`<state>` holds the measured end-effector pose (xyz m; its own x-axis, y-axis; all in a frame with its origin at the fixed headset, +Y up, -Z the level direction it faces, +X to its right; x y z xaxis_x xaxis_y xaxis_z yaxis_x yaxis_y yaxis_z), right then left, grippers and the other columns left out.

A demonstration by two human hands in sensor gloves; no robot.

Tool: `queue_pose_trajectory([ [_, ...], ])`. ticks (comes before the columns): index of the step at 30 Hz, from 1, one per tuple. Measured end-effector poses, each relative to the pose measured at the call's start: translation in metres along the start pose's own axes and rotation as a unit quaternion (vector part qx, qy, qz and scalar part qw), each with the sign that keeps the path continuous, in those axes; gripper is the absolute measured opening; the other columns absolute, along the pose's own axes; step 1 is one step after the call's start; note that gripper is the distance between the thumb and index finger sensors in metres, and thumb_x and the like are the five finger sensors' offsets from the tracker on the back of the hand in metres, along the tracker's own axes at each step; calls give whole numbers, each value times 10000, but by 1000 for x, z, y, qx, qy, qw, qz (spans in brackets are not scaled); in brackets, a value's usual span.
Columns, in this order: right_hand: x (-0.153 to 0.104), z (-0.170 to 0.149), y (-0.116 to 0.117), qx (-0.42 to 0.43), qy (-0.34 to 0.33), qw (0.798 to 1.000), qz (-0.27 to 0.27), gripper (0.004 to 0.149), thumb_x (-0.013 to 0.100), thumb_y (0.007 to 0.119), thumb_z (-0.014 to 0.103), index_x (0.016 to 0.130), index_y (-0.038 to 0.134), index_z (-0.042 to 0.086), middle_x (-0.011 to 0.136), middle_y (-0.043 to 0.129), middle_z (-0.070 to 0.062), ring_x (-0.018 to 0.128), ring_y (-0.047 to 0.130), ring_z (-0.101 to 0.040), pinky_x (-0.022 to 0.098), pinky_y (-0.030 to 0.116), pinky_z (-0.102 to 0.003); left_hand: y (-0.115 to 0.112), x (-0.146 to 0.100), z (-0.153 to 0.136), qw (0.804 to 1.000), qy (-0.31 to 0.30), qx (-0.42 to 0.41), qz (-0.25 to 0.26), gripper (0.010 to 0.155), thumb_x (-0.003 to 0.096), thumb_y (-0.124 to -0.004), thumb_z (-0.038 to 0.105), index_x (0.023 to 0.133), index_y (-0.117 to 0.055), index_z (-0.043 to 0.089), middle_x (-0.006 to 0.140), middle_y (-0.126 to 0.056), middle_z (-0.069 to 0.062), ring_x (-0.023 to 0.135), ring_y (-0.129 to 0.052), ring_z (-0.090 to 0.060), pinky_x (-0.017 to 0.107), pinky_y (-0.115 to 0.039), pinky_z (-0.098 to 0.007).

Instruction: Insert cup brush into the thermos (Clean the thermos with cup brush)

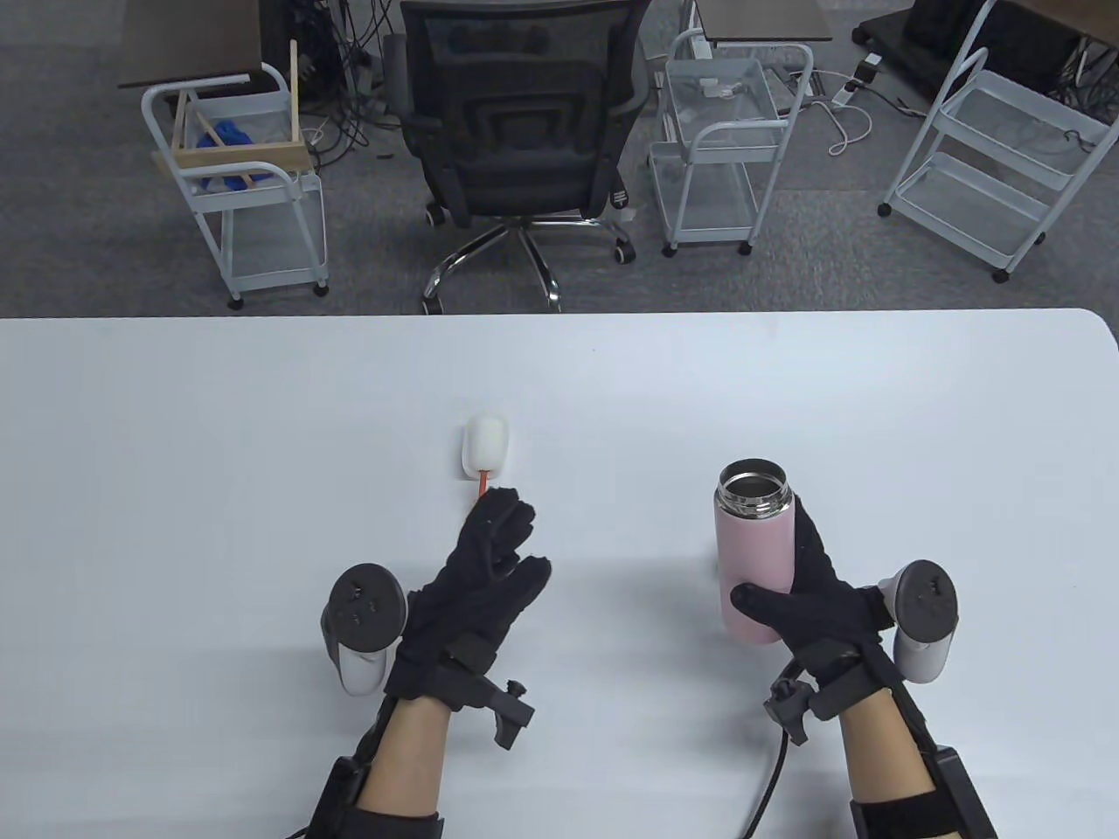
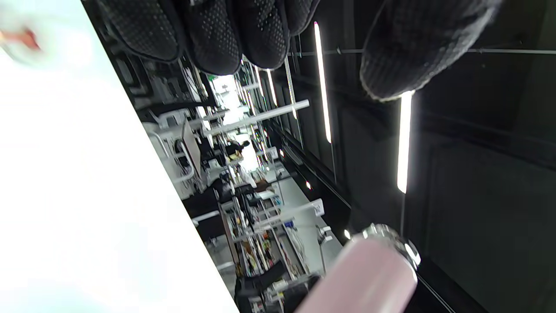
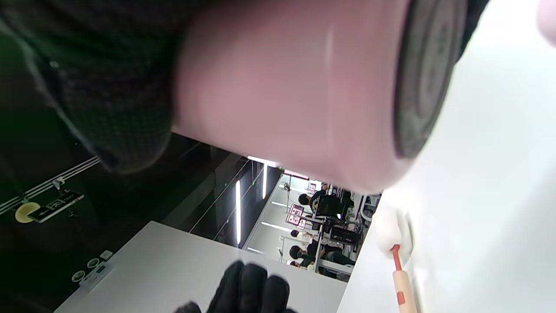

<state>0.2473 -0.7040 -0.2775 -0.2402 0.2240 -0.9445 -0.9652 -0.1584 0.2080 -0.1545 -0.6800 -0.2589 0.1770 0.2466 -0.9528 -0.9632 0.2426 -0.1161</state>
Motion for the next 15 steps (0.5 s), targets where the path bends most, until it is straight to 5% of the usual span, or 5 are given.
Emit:
queue_pose_trajectory([
  [5,-1,-8,-5,-7,14,1000,-13,982,400,831,704,1105,328,241,1142,420,-144,1021,517,-516,690,589,-645,27,-8,-21,996,39,82,9,838,640,-822,468,1196,-343,63,1214,-535,-195,1093,-629,-502,725,-579,-696],
  [15,-2,-14,-15,-47,21,998,-35,899,399,850,671,1077,360,342,1150,413,-115,1039,509,-488,699,567,-658,41,10,-45,945,149,291,12,876,607,-830,568,1171,-438,25,1147,-645,-224,983,-788,-445,678,-669,-654],
])
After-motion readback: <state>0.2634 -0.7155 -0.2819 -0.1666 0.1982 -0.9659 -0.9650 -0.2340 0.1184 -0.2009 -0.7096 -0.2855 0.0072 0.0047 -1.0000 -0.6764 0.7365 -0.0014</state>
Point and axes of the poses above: the tracker on the back of each hand, its own z axis roughly to the thumb side, its own x axis roughly from the wrist to the fingertips, y = z × x, the point moved 3 cm from there along x, roughly from the wrist to the fingertips
